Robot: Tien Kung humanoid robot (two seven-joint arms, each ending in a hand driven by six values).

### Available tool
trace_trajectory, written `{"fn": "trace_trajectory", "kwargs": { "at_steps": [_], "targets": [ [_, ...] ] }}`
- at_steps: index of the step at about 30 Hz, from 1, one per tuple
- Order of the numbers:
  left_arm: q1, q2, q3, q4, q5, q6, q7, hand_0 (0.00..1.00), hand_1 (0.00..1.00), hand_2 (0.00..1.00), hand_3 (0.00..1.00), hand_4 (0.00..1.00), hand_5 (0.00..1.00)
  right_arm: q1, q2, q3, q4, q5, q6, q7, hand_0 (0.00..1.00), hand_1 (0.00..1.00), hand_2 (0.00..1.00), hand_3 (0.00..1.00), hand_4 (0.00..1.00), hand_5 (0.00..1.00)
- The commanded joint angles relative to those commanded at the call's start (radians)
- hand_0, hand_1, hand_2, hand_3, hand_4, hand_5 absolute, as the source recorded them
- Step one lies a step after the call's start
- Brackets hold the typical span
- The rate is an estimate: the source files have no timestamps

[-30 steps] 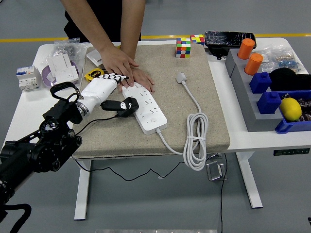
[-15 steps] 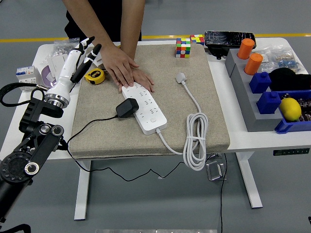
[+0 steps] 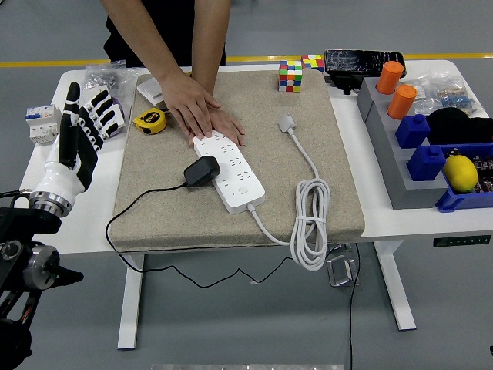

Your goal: Pick up the plug,place it near the board,insert it into the board,press the button

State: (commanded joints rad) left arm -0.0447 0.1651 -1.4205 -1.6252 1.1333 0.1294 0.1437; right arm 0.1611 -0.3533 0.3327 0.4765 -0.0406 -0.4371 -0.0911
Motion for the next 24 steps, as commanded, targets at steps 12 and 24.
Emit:
{"fn": "trace_trajectory", "kwargs": {
  "at_steps": [12, 24],
  "targets": [
    [0.020, 0.003, 0.058, 0.053, 0.466, -0.067, 0.027, 0.917, 0.951, 0.930, 0.936, 0.998, 0.998, -0.004, 0.004, 0.011, 0.002, -0.008, 0.001, -0.002, 0.898, 0.840, 0.796, 0.805, 0.998, 0.978],
    [-0.001, 0.045, 0.203, 0.011, 0.723, -0.163, 0.057, 0.990, 0.985, 0.948, 0.953, 0.998, 0.998, -0.003, 0.001, 0.011, 0.000, -0.007, 0.000, -0.004, 0.897, 0.840, 0.795, 0.804, 0.998, 0.981]
  ]
}}
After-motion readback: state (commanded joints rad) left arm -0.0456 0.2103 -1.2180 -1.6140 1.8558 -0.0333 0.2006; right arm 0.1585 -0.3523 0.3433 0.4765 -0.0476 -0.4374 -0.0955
